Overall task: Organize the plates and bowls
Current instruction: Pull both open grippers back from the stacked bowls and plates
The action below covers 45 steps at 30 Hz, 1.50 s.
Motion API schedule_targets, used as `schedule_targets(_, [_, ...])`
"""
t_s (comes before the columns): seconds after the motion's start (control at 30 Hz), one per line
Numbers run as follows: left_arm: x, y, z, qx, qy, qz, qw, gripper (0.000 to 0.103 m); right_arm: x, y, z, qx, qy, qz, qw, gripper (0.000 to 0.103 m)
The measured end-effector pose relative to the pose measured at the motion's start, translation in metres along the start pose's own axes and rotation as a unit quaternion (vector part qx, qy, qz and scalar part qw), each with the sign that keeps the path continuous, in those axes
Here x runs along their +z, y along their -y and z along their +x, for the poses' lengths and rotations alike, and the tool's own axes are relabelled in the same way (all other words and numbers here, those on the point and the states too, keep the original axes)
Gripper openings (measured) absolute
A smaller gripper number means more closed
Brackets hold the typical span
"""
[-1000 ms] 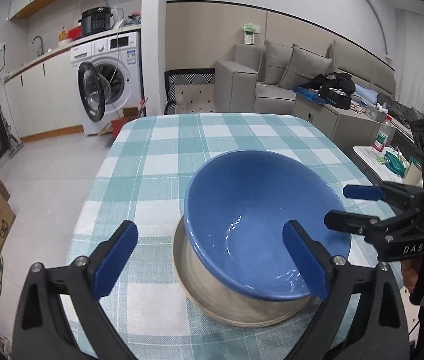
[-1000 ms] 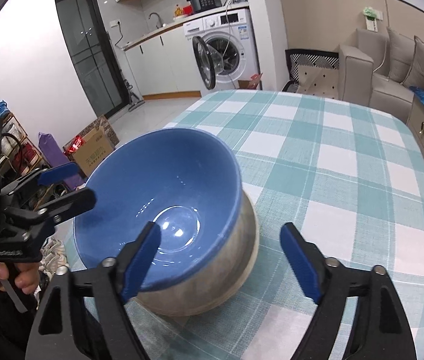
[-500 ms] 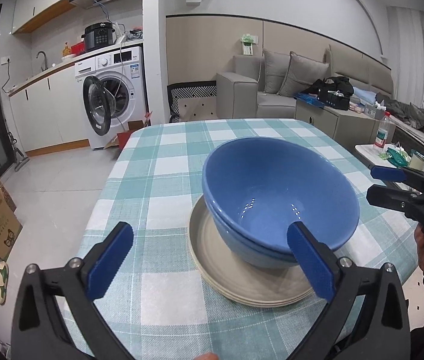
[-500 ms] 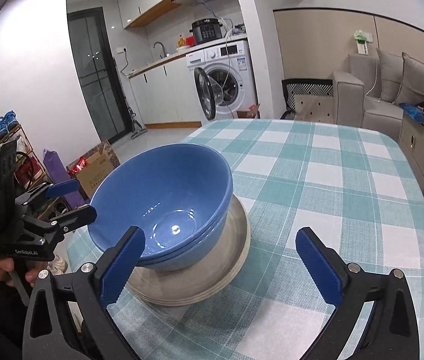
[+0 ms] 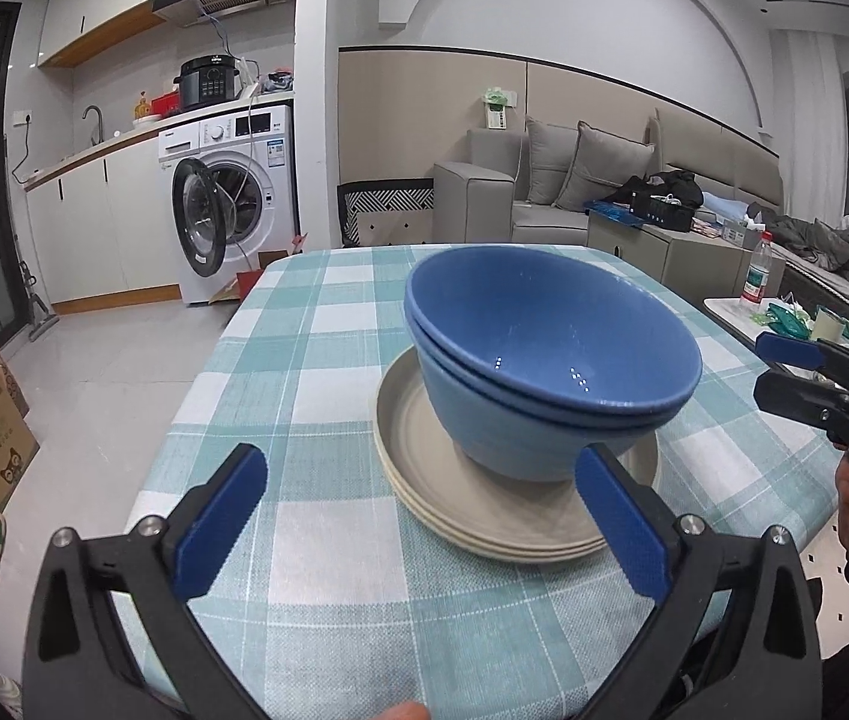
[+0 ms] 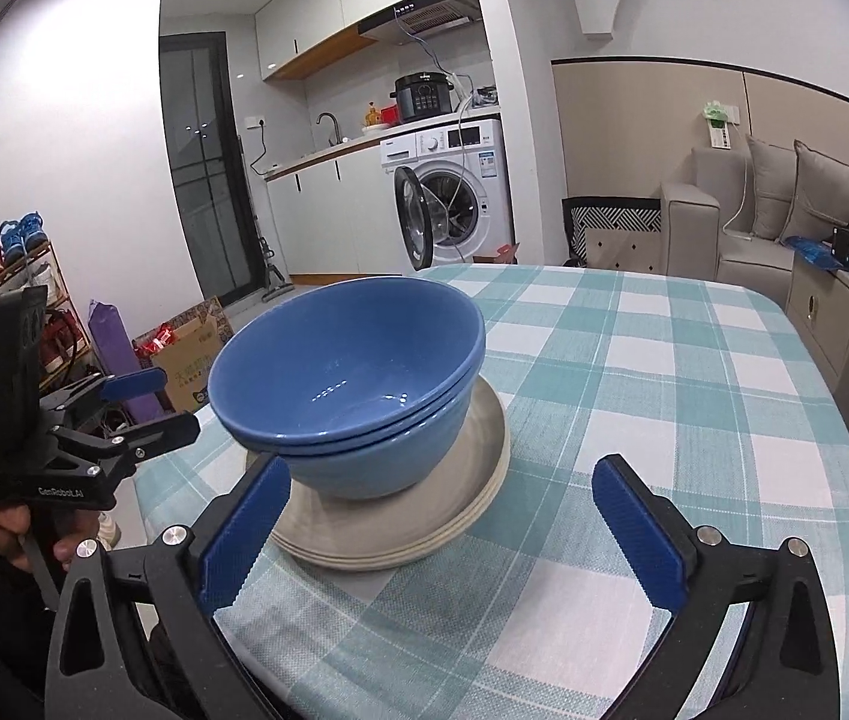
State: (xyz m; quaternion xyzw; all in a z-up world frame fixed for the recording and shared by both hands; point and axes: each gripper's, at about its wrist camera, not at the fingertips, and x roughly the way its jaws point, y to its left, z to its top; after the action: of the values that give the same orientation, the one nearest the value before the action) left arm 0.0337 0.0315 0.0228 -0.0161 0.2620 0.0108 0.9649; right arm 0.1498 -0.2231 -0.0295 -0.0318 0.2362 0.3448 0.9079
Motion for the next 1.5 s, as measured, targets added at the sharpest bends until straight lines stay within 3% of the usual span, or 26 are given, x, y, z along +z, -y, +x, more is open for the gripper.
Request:
schedule_targets(0.47, [-0.023, 0.004, -0.005, 0.010, 0.028, -0.027, 0.9992, 0.103, -0.024, -0.005, -0.021, -0.003, 0.049, -0.002, 0.999, 0.103])
schedule_targets(1.03, [-0.048, 0.026, -0.009, -0.007, 0.051, -0.009, 0.9986, 0.103, -0.055, -0.020, -0.034, -0.005, 0.081, -0.020, 0.997, 0.102])
schedule_targets(1.5, [-0.061, 0.026, -0.025, 0.002, 0.088, -0.022, 0.9958, 0.103, -0.081, -0.021, -0.052, -0.024, 0.100, -0.015, 0.995, 0.103])
